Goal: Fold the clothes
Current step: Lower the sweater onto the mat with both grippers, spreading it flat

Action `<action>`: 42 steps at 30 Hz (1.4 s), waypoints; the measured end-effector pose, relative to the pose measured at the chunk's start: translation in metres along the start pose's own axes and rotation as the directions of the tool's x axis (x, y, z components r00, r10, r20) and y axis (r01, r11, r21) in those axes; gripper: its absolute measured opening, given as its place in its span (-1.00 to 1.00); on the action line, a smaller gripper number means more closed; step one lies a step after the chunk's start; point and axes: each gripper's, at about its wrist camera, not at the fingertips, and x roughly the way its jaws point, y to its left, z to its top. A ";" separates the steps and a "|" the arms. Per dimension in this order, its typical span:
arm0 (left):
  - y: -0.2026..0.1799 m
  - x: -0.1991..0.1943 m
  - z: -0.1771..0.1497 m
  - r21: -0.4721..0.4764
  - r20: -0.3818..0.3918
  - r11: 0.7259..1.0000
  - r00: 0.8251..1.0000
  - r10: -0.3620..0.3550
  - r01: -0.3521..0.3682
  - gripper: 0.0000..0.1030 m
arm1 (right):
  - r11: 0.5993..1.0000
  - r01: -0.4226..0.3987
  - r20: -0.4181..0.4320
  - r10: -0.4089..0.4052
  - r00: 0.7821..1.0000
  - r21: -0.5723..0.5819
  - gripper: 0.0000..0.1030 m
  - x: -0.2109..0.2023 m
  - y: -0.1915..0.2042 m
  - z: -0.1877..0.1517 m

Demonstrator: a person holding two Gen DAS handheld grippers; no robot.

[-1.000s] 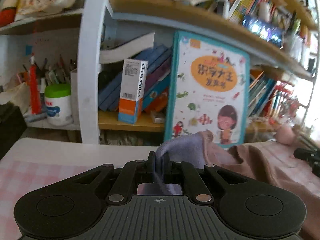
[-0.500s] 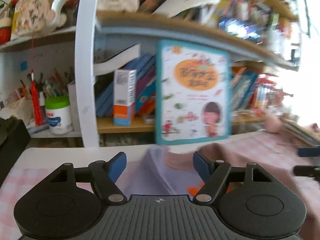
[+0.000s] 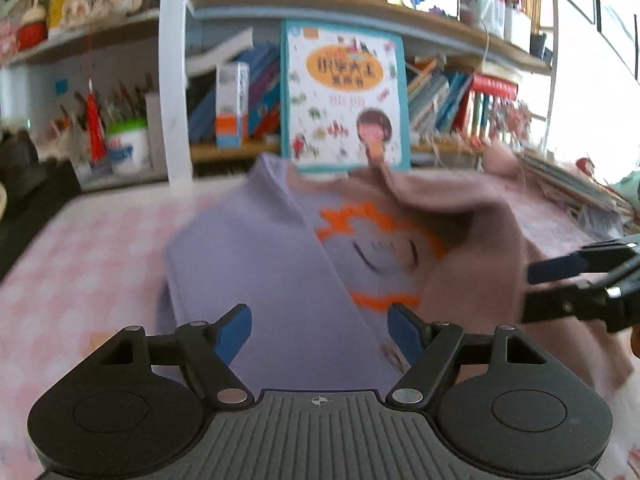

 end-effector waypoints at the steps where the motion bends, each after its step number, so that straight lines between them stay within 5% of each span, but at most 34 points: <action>1: -0.003 -0.001 -0.003 0.000 -0.006 1.000 1.000 -0.012 0.012 0.49 | 0.999 -0.026 -0.007 0.026 1.000 0.020 0.60 0.003 0.002 -0.001; 7: -0.021 -0.008 -0.011 0.022 -0.023 0.996 0.996 -0.090 0.090 0.43 | 0.994 -0.060 -0.030 0.063 0.998 0.096 0.52 0.014 0.004 -0.005; 14: -0.029 -0.017 -0.010 0.013 -0.004 0.985 0.986 -0.169 0.169 0.43 | 0.994 -0.053 0.039 0.050 0.998 0.091 0.49 -0.016 0.006 -0.002; 17: -0.039 -0.022 -0.009 0.033 0.000 0.968 0.968 -0.250 0.250 0.43 | 0.993 -0.077 0.074 0.070 0.995 0.091 0.49 -0.033 0.008 0.001; 22: -0.064 -0.025 -0.011 0.061 -0.011 0.908 0.910 -0.414 0.414 0.43 | 0.992 -0.102 0.077 0.097 0.992 0.076 0.45 -0.044 0.014 0.006; 26: -0.074 -0.028 -0.010 0.096 -0.019 0.889 0.894 -0.449 0.448 0.43 | 0.997 -0.057 0.020 0.056 0.998 0.049 -0.10 -0.036 0.010 0.003; 29: -0.068 -0.035 -0.009 0.106 -0.013 0.891 0.897 -0.442 0.440 0.43 | 0.999 -0.015 -0.024 0.016 1.000 0.030 -0.40 -0.029 0.005 -0.001; 31: -0.059 -0.039 -0.008 0.115 -0.002 0.910 0.916 -0.402 0.399 0.45 | 1.000 0.004 -0.045 -0.003 0.999 0.012 -0.76 -0.025 0.001 -0.004; 37: -0.035 -0.041 -0.009 0.149 0.015 0.981 0.992 -0.127 0.123 0.47 | 0.981 0.170 0.042 -0.166 0.985 -0.098 -0.91 -0.033 -0.010 -0.008; 42: -0.031 -0.033 -0.016 0.189 -0.035 0.982 0.999 -0.020 0.026 0.50 | 0.889 0.427 0.193 -0.395 0.898 -0.168 -0.91 -0.049 -0.023 -0.005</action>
